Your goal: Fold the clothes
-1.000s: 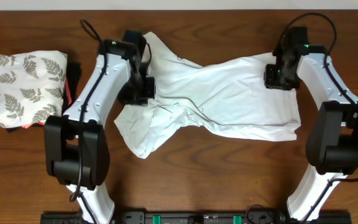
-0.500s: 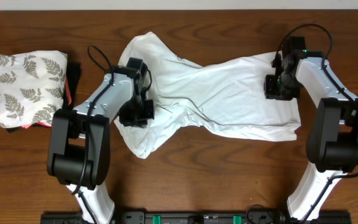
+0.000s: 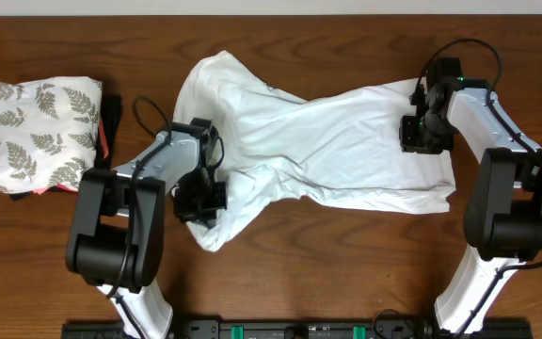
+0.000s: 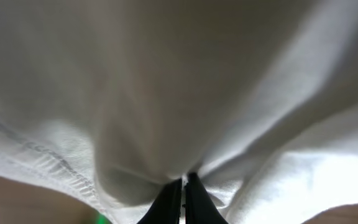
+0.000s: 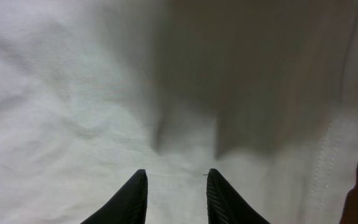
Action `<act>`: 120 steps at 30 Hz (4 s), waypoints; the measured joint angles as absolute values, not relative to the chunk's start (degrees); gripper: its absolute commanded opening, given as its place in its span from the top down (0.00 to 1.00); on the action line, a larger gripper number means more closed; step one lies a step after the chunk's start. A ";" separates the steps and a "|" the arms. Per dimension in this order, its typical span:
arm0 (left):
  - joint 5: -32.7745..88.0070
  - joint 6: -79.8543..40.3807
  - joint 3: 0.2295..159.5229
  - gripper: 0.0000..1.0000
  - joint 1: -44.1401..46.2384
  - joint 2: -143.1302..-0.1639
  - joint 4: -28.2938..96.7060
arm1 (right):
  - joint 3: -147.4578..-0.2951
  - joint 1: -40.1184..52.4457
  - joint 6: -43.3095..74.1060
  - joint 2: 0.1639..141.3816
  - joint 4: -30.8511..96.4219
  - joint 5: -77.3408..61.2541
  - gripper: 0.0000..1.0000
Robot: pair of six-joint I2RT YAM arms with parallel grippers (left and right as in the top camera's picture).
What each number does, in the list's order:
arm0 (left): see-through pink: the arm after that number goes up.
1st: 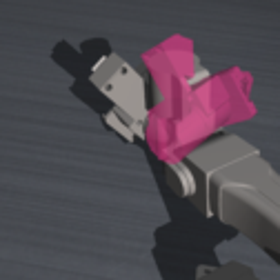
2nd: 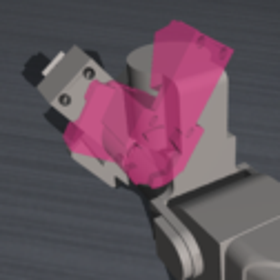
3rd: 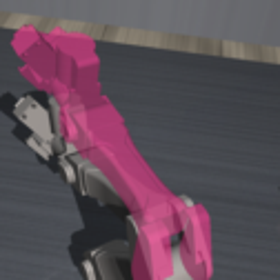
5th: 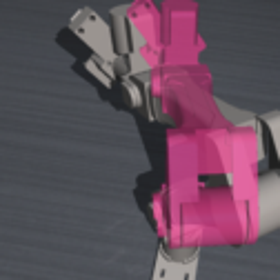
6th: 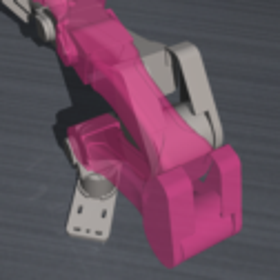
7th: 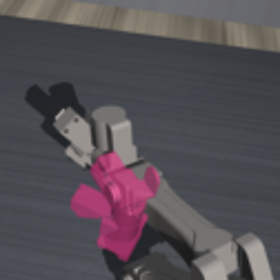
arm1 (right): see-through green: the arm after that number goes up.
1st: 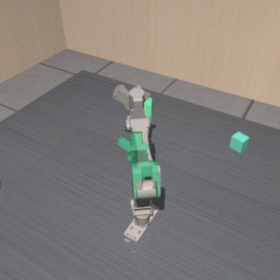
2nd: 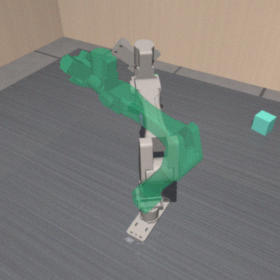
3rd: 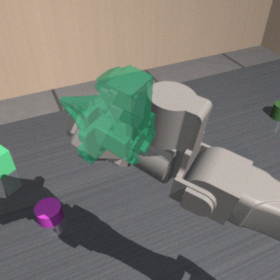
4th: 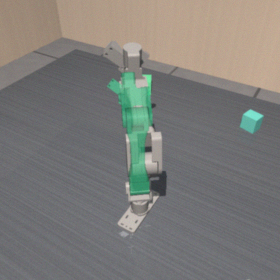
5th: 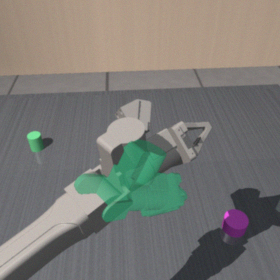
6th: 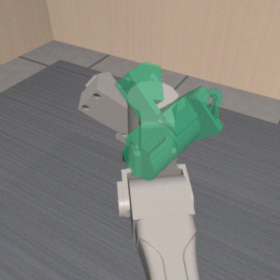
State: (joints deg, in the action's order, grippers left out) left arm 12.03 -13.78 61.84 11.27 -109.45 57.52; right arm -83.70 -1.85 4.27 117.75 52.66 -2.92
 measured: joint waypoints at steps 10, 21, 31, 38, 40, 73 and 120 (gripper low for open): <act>6.22 -18.50 60.62 0.94 -0.67 -109.12 58.94 | -83.61 -2.31 3.36 117.75 52.18 -2.44 0.68; 6.57 -18.63 60.88 0.94 -5.43 -108.86 58.46 | -83.59 -4.71 3.18 117.75 51.07 -1.65 0.69; 12.14 -16.23 68.07 0.94 -3.77 -102.06 49.93 | -83.55 -4.69 1.61 117.75 46.61 -4.86 0.60; 13.69 -14.04 71.05 0.94 4.89 -90.80 31.09 | -85.34 -4.69 0.99 117.75 36.84 -8.19 0.54; 13.80 -13.23 71.22 0.94 8.27 -90.78 27.05 | -85.82 -4.69 0.93 117.75 32.53 -8.62 0.49; 14.26 -11.75 71.09 0.93 19.68 -113.60 13.67 | -87.46 -5.82 0.56 128.01 16.08 -8.97 0.43; 14.26 -11.77 71.07 0.93 19.68 -113.60 14.92 | -89.84 -4.05 -2.83 130.89 13.39 -11.60 0.51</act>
